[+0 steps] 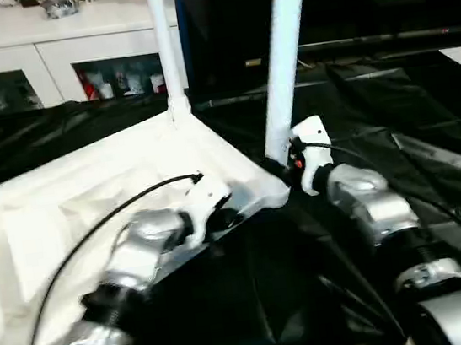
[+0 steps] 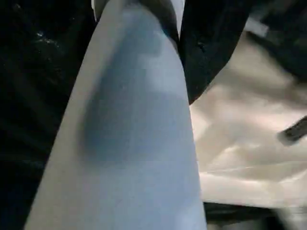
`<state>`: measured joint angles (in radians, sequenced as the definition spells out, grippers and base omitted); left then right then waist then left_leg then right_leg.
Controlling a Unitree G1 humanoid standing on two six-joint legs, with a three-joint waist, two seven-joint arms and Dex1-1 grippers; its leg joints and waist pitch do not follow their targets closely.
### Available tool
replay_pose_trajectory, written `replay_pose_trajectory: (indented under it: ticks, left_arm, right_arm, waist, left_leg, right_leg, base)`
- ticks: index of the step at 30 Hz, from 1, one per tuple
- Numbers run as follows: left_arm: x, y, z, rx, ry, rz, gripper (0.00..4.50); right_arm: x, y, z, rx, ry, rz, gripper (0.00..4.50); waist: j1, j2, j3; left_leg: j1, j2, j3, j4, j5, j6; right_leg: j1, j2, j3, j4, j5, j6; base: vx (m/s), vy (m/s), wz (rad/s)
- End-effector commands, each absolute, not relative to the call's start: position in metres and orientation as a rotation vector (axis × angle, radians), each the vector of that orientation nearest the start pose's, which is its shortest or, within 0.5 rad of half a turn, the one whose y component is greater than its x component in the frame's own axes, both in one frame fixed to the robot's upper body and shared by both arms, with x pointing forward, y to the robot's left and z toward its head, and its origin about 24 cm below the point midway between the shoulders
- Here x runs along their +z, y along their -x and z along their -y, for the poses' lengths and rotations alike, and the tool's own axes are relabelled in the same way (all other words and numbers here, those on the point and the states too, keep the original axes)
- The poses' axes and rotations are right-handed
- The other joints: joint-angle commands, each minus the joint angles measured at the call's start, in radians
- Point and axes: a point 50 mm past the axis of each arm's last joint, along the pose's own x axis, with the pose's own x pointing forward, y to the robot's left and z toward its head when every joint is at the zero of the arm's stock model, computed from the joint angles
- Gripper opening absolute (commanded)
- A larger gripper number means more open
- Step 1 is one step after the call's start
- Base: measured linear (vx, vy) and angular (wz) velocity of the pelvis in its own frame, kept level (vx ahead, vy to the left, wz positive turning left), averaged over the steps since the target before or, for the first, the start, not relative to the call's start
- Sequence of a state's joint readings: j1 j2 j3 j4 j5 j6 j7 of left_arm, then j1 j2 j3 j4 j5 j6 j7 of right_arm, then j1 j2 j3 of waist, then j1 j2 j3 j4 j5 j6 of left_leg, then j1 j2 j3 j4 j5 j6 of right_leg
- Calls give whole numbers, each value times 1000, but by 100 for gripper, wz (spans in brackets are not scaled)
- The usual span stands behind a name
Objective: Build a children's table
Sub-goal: Insert table leg to table base
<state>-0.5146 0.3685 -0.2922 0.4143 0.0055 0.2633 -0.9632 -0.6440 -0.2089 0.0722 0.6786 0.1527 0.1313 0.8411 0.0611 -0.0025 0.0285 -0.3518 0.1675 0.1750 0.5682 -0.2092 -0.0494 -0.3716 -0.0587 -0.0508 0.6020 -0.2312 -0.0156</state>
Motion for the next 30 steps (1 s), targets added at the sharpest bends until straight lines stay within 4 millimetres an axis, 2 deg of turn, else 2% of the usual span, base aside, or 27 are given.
replay_pose_trajectory:
  ticks: [1,3,4,5,6,7,9,13,16,19,20,22,23,24,25,30]
  left_arm:
    - [61,-308,-119,-1228,-426,-368,0]
    - [63,-305,-124,-1245,-429,-363,0]
    - [65,-303,-128,-1276,-419,-349,0]
    - [65,-302,-130,-1286,-412,-349,0]
    - [67,-301,-133,-1299,-400,-343,0]
    - [69,-299,-136,-1320,-385,-335,0]
    - [69,-299,-139,-1319,-383,-338,0]
    - [70,-300,-145,-1313,-394,-351,0]
    - [70,-303,-147,-1294,-399,-349,0]
    - [71,-305,-148,-1278,-391,-342,0]
    - [72,-307,-149,-1266,-395,-340,0]
    - [72,-309,-151,-1244,-402,-335,0]
    - [73,-311,-152,-1233,-403,-333,0]
    - [73,-312,-152,-1227,-401,-332,0]
    - [73,-312,-152,-1228,-403,-332,0]
    - [73,-313,-152,-1224,-403,-327,0]
  right_arm:
    - [15,-315,109,1101,-19,-515,188]
    - [17,-312,115,1156,-22,-516,188]
    - [17,-309,119,1205,-38,-525,188]
    - [18,-308,122,1226,-45,-531,188]
    - [17,-306,125,1253,-51,-543,188]
    - [17,-304,129,1291,-58,-558,188]
    - [16,-301,131,1314,-63,-570,188]
    - [14,-296,133,1378,-64,-596,188]
    - [14,-294,130,1392,-98,-584,188]
    - [13,-292,129,1402,-114,-574,188]
    - [13,-293,129,1388,-121,-559,188]
    - [14,-296,128,1338,-153,-530,188]
    - [14,-298,128,1306,-181,-516,188]
    - [14,-300,128,1279,-204,-506,188]
    - [14,-303,129,1229,-242,-487,188]
    - [15,-304,132,1193,-267,-467,188]
  waist:
    - [10,6,-45]
    - [17,7,-49]
    - [19,-10,-50]
    - [25,-9,-51]
    - [31,-2,-51]
    - [33,-4,-48]
    - [39,-3,-44]
    - [45,0,-35]
    - [50,0,-33]
    - [54,-2,-37]
    - [55,2,-39]
    - [55,2,-41]
    - [55,2,-40]
    - [57,7,-41]
    - [55,7,-40]
    - [57,10,-38]
  left_leg:
    - [-6,68,-23,-53,-10,107]
    - [-3,67,-20,-45,49,141]
    - [-3,69,-16,-43,66,158]
    - [-5,68,-18,-41,70,164]
    - [-4,71,-18,-41,63,170]
    - [-2,75,-18,-43,38,168]
    - [3,80,-17,-48,-7,149]
    - [8,83,-17,-60,-113,73]
    - [10,83,-18,-64,-131,46]
    - [9,82,-19,-63,-105,38]
    - [9,81,-19,-62,-98,39]
    - [7,79,-19,-58,-76,46]
    - [7,79,-19,-59,-80,47]
    - [8,79,-20,-59,-83,45]
    - [8,79,-19,-60,-97,42]
    - [8,80,-20,-64,-131,24]
  right_leg:
    - [42,-96,51,-39,229,-271]
    - [44,-92,45,-28,343,-290]
    - [46,-91,43,-25,376,-296]
    - [49,-93,41,-21,377,-298]
    - [44,-95,39,-22,359,-298]
    - [41,-93,37,-26,310,-298]
    - [37,-96,38,-33,210,-297]
    - [34,-99,42,-50,10,-277]
    - [34,-102,44,-54,-32,-264]
    - [38,-101,44,-49,3,-260]
    - [38,-101,43,-47,17,-261]
    - [39,-99,42,-43,68,-266]
    - [39,-101,42,-44,68,-268]
    - [39,-101,41,-43,68,-269]
    - [37,-100,41,-46,55,-270]
    - [38,-102,42,-51,-4,-265]
  base:
    - [82,-10,1]
    - [77,-10,2]
    - [0,0,0]
    - [0,0,0]
    - [0,0,0]
    - [0,0,0]
    - [0,0,0]
    - [0,0,0]
    - [0,0,0]
    - [0,0,0]
    - [0,0,0]
    - [0,0,0]
    - [0,0,0]
    - [0,0,0]
    - [0,0,0]
    - [0,0,0]
